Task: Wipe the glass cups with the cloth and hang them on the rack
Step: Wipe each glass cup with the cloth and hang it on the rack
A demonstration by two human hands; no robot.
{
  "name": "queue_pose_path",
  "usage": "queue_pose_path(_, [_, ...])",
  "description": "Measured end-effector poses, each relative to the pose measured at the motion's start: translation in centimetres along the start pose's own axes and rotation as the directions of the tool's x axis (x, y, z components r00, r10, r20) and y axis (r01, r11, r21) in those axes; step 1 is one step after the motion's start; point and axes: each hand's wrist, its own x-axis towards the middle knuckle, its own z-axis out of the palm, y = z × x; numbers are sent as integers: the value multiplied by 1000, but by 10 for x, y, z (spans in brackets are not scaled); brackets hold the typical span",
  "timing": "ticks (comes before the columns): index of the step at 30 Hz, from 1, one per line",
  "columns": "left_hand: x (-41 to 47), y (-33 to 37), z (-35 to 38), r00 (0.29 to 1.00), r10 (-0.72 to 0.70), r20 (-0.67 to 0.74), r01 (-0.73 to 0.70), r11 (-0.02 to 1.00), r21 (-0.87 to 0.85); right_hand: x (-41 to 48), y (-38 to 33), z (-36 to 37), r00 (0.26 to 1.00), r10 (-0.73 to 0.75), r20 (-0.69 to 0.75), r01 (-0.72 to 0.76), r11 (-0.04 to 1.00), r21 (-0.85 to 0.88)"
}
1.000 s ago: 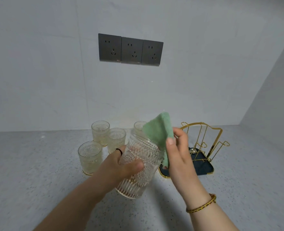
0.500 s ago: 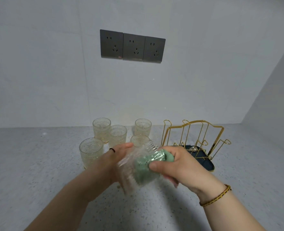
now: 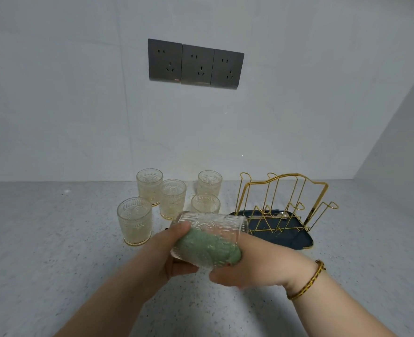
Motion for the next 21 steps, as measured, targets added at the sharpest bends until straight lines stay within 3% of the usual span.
queue_pose_path(4, [1,-2,-1,999,-47,23,48,999,-19,3,1,3,999,27,17,-27,1000,-2])
queue_pose_path(6, [1,-2,-4,998,-34,47,34,999,-8,6,8,6,998,38,-55,-28,983,184])
queue_pose_path(8, [1,0,-7,995,42,91,-43,999,15,11,18,11,991,65,-117,5,855,519])
queue_pose_path(10, [0,2,-11,990,85,109,-89,996,29,20,32,17,991,103,-86,7,605,796])
queue_pose_path(11, [0,3,-12,990,95,100,-97,995,13,24,37,20,990,112,-85,16,508,861])
queue_pose_path(12, [1,3,-13,990,109,89,-109,994,-2,24,37,22,992,96,-79,23,484,875])
queue_pose_path(13, [1,4,-12,990,115,78,-113,993,-25,22,30,23,995,76,-72,21,532,847])
queue_pose_path(14, [0,6,-10,992,107,74,-105,994,-35,18,21,23,995,61,-83,23,656,755])
queue_pose_path(16, [1,9,-7,996,58,72,-55,998,-42,14,8,22,991,-27,-130,66,949,309])
queue_pose_path(18, [1,10,-6,997,5,73,-1,998,-58,15,8,21,970,-173,-168,170,985,-32])
queue_pose_path(20, [3,10,-7,997,-15,70,19,998,-55,19,13,24,957,-220,-187,208,975,-82])
queue_pose_path(21, [3,10,-8,996,-15,86,19,999,-51,19,13,24,959,-192,-207,195,981,-9])
